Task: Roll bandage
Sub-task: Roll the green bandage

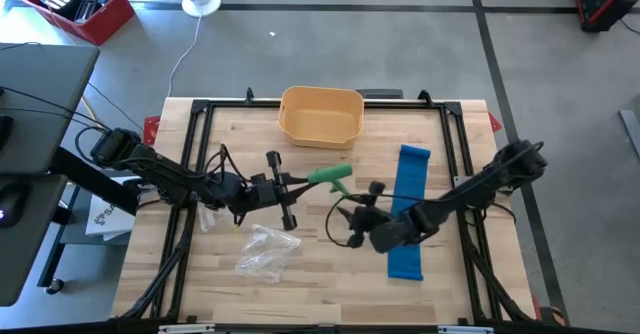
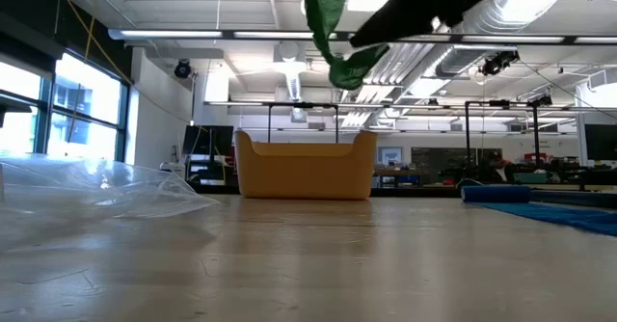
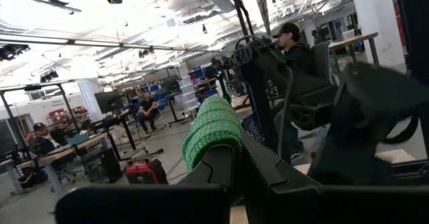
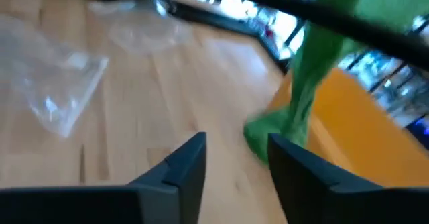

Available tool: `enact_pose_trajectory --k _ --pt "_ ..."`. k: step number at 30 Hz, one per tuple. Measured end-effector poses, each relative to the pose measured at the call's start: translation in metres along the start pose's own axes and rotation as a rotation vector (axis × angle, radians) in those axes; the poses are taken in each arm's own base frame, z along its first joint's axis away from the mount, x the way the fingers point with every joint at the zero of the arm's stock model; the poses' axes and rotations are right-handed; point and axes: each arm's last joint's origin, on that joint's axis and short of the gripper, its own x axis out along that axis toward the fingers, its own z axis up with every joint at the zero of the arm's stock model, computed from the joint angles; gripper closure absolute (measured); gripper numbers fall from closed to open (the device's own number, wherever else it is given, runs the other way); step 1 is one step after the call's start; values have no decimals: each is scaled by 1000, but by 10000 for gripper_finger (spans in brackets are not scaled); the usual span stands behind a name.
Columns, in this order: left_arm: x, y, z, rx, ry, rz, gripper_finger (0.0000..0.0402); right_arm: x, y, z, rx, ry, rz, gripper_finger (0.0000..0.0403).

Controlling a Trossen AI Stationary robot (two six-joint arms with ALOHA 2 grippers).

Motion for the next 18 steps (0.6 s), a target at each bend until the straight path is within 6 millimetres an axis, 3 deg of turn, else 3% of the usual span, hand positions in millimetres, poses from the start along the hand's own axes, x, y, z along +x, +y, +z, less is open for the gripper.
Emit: enact_pose_trajectory --k 6,10,14,18 --pt "0 -1 0 7 1 -3 396 8 -11 -4 42 25 -125 333" --pt "0 -1 0 10 5 -6 396 5 -16 0 61 13 -122 350" --pt "0 -2 -2 18 16 -11 396 -1 -15 4 35 4 -52 335" --pt "0 -2 -2 19 19 -12 396 -2 -14 4 11 6 -4 285"
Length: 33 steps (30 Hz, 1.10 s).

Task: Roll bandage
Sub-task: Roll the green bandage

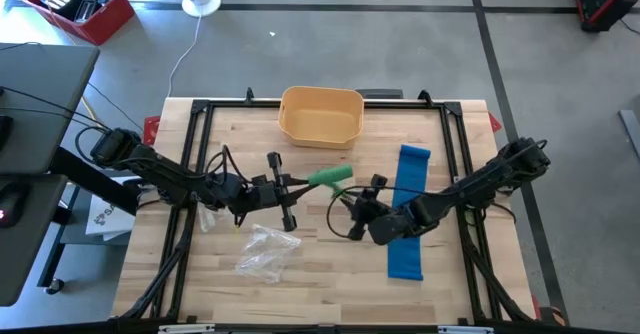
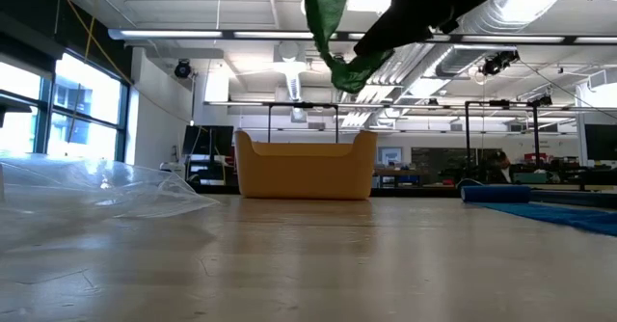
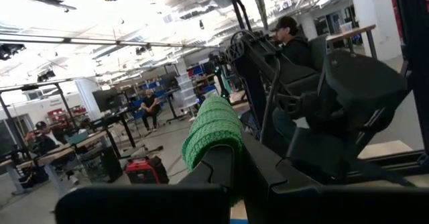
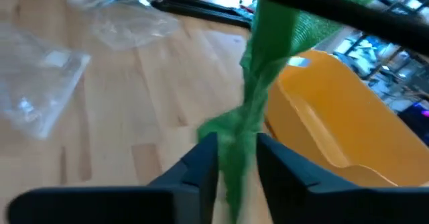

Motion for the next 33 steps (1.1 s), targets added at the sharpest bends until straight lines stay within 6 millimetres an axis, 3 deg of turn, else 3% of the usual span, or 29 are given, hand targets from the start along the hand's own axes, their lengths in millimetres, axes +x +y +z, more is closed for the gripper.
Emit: enact_pose_trajectory --k 4,7,10,15,21,26,31,33 --pt "0 0 0 -1 0 -1 396 3 -3 -1 -13 16 -11 238" --pt "0 0 0 -6 -1 -1 396 8 -8 -4 -16 42 -27 233" --pt "0 0 0 -9 -1 -2 396 13 -12 -9 -31 88 -42 266" --pt "-1 -3 2 -19 -13 -28 396 19 -17 -11 -26 113 -44 381" --pt "-8 -12 8 34 -34 -68 396 25 -25 -13 48 134 85 400" --pt "-23 -16 26 124 -92 -102 396 41 -46 -54 269 93 245 402" --pt "-42 -18 45 251 -145 -198 396 45 -64 -93 649 -175 632 402" --pt "-48 -17 51 270 -207 -292 396 44 -68 -105 753 -223 714 402"
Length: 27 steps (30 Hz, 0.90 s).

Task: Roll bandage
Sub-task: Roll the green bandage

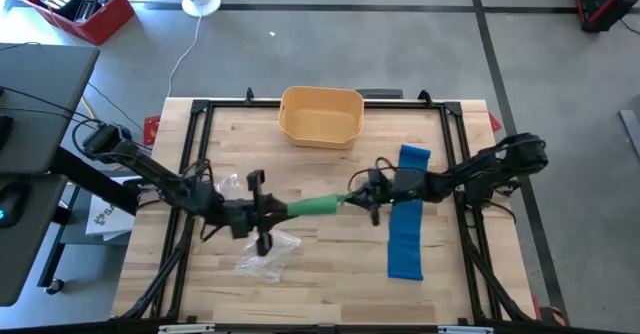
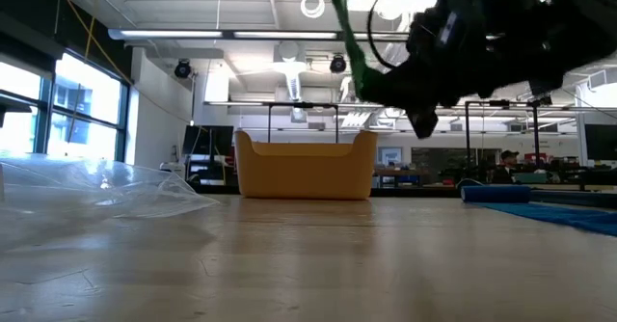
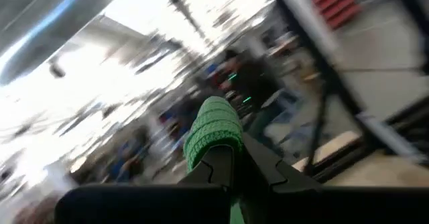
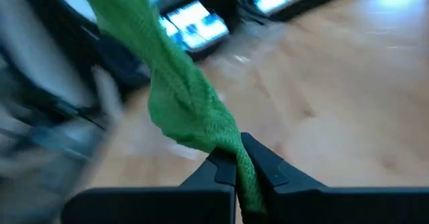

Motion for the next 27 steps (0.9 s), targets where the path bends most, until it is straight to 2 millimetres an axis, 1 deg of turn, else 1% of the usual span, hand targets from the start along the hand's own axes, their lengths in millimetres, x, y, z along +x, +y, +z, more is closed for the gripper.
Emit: enact_pose_trajectory --k 2,4,7,9,11,13,17,20,24,27 --pt "-5 3 6 -10 -106 -113 396 -2 -4 -1 56 -25 77 402" --pt "-8 7 10 -45 -226 -228 396 2 -5 -1 60 -11 188 402" --pt "-11 12 12 -94 -351 -349 396 18 1 4 26 4 367 402" --pt "-11 14 15 -109 -425 -381 396 32 6 8 -13 21 465 402" --pt "-13 18 20 -114 -513 -383 396 46 8 7 -68 55 516 403" --pt "-15 20 27 -120 -580 -364 396 57 5 4 -115 84 498 403" --pt "-22 28 39 -144 -677 -276 396 70 -10 -11 -106 143 331 403" --pt "-30 36 48 -134 -714 -217 396 71 -15 -17 -76 152 281 403" --pt "-49 55 63 -94 -743 -77 396 67 -16 -17 -87 154 275 403" --pt "-61 67 68 -62 -681 3 396 63 -15 -16 -107 151 274 403"
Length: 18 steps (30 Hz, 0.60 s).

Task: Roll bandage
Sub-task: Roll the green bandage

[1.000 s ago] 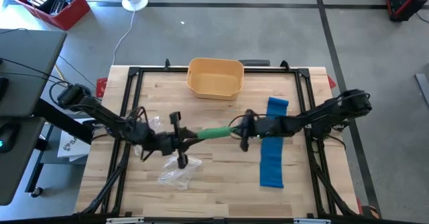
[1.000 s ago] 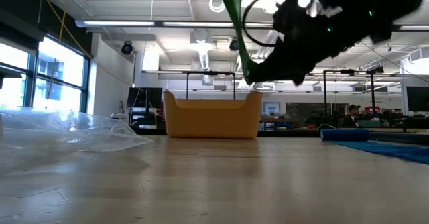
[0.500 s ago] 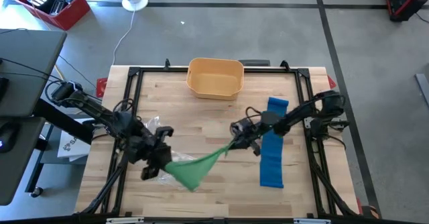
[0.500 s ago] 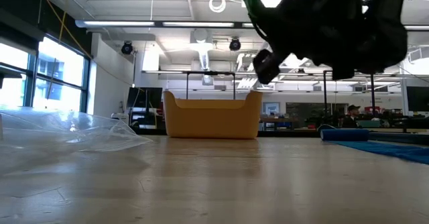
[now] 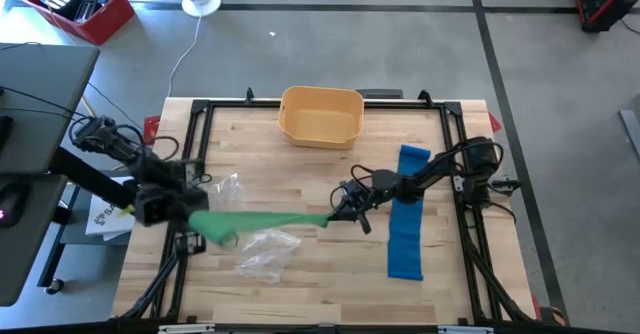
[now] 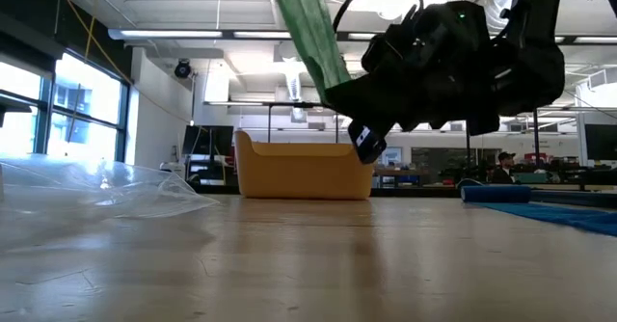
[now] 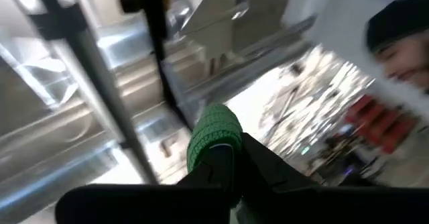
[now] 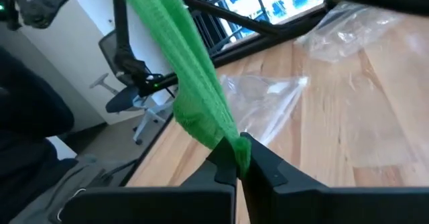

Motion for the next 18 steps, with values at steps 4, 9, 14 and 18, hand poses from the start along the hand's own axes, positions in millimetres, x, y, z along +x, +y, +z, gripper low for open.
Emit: enact_pose_trajectory --k 4,9,14,18 --pt "-5 7 0 3 168 72 396 -6 7 -2 -28 4 -17 403" --pt "-5 -6 -27 -24 420 63 396 -12 19 3 -37 -33 -51 403" --pt "-1 -32 -63 -34 555 -20 396 -11 35 22 -76 -112 -25 403" --pt "3 -47 -87 -12 602 -3 396 -13 42 36 -101 -166 -6 403"
